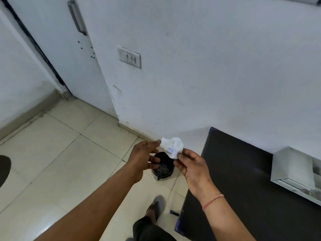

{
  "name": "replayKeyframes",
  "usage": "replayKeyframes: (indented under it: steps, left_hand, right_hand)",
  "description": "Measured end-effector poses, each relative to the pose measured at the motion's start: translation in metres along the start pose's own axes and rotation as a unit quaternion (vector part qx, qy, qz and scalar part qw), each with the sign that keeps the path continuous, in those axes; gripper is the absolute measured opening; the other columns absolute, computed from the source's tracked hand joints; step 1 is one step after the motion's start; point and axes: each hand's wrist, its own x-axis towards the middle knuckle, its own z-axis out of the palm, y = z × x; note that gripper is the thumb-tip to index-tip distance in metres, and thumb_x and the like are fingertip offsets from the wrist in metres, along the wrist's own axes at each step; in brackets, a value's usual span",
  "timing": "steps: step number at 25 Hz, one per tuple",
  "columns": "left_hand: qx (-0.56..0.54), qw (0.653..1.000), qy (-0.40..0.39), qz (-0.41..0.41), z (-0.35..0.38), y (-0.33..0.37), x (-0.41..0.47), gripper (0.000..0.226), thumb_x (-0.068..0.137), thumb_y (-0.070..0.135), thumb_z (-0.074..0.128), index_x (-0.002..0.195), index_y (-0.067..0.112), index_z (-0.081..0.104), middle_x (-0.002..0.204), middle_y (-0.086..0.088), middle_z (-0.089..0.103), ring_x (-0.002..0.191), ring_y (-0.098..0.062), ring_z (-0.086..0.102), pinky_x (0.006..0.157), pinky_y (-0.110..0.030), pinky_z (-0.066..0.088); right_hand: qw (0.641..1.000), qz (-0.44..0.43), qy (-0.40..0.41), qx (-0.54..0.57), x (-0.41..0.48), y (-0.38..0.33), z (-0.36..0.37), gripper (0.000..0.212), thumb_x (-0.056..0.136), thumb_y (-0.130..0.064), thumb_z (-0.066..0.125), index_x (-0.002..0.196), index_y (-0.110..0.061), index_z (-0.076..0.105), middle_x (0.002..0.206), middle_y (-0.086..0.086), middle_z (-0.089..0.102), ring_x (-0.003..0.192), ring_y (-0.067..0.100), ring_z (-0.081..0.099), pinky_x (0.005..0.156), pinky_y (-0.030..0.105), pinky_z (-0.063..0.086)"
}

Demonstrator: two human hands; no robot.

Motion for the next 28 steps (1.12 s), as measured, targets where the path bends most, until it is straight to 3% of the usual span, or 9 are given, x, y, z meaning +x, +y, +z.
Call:
replayKeyframes:
  steps: [3,6,9,12,18,20,24,26,28]
  left_hand:
    - [0.036,0.999,-0.006,-0.012,-0.008,0.015,0.045,0.041,0.093,0.04,0.078,0.116,0.008,0.069,0.106,-0.011,0.071,0.079,-0.03,0.069,0.071,-0.042,0.062]
    - [0.084,0.996,-0.015,-0.031,-0.008,0.021,0.094,0.037,0.095,0.033,0.077,0.115,0.003,0.069,0.103,-0.011,0.07,0.078,-0.029,0.068,0.064,-0.038,0.061]
    - [0.12,0.99,-0.031,-0.061,0.0,0.018,0.144,0.02,0.095,0.026,0.078,0.103,0.009,0.07,0.1,-0.011,0.069,0.076,-0.028,0.067,0.06,-0.035,0.059]
    - [0.14,0.985,-0.052,-0.089,0.014,0.005,0.207,0.014,0.095,0.022,0.077,0.1,0.011,0.07,0.098,-0.011,0.068,0.075,-0.029,0.065,0.058,-0.034,0.058]
    - [0.217,0.963,-0.058,-0.15,0.017,-0.084,0.372,0.023,0.096,0.022,0.073,0.111,0.004,0.073,0.097,-0.009,0.07,0.079,-0.029,0.067,0.063,-0.036,0.058]
    - [0.235,0.956,-0.053,-0.169,0.009,-0.126,0.422,0.014,0.097,0.02,0.073,0.104,0.009,0.073,0.095,-0.008,0.07,0.075,-0.026,0.067,0.061,-0.034,0.056]
    - [0.272,0.939,-0.036,-0.206,-0.009,-0.219,0.507,0.007,0.098,0.016,0.07,0.1,0.01,0.071,0.091,-0.007,0.068,0.068,-0.022,0.064,0.054,-0.03,0.053]
    - [0.288,0.932,-0.035,-0.215,-0.017,-0.26,0.537,0.013,0.098,0.015,0.066,0.106,0.007,0.073,0.095,-0.008,0.069,0.072,-0.022,0.066,0.057,-0.031,0.055]
    - [0.303,0.927,-0.036,-0.218,-0.023,-0.284,0.555,0.018,0.098,0.015,0.065,0.11,0.006,0.075,0.099,-0.009,0.072,0.075,-0.022,0.068,0.062,-0.033,0.057]
  right_hand:
    - [0.997,0.025,0.04,0.06,0.043,-0.006,0.002,0.021,0.094,0.009,0.069,0.113,0.002,0.074,0.12,0.024,0.077,0.104,0.031,0.077,0.086,0.034,0.067]
    - [0.99,0.048,0.088,0.104,0.083,-0.005,0.004,0.022,0.094,0.011,0.066,0.113,0.004,0.073,0.119,0.026,0.077,0.101,0.03,0.077,0.085,0.033,0.067]
    - [0.974,0.071,0.115,0.18,0.114,0.01,0.004,0.027,0.099,-0.006,0.065,0.123,0.006,0.071,0.121,0.022,0.077,0.102,0.027,0.076,0.087,0.033,0.066]
    - [0.955,0.098,0.167,0.225,0.156,0.038,0.002,0.022,0.101,-0.013,0.065,0.113,0.001,0.075,0.107,0.015,0.081,0.093,0.023,0.077,0.088,0.033,0.064]
    - [0.942,0.137,0.274,0.14,0.287,0.158,-0.002,0.018,0.089,0.005,0.075,0.107,0.007,0.074,0.104,0.02,0.079,0.097,0.027,0.076,0.084,0.032,0.064]
    - [0.936,0.155,0.301,0.096,0.335,0.207,-0.009,0.01,0.087,0.007,0.074,0.092,-0.001,0.076,0.101,0.019,0.079,0.094,0.027,0.076,0.081,0.03,0.063]
    - [0.914,0.214,0.344,0.02,0.431,0.317,-0.039,0.025,0.09,0.003,0.068,0.078,-0.018,0.075,0.101,0.016,0.08,0.086,0.028,0.075,0.084,0.037,0.065]
    - [0.913,0.239,0.332,0.005,0.464,0.36,-0.049,0.024,0.092,-0.004,0.064,0.098,-0.022,0.078,0.116,0.01,0.076,0.101,0.031,0.072,0.096,0.047,0.062]
    - [0.915,0.262,0.307,0.023,0.481,0.38,-0.051,0.045,0.099,-0.012,0.06,0.141,-0.026,0.062,0.133,0.0,0.059,0.117,0.029,0.059,0.108,0.054,0.053]
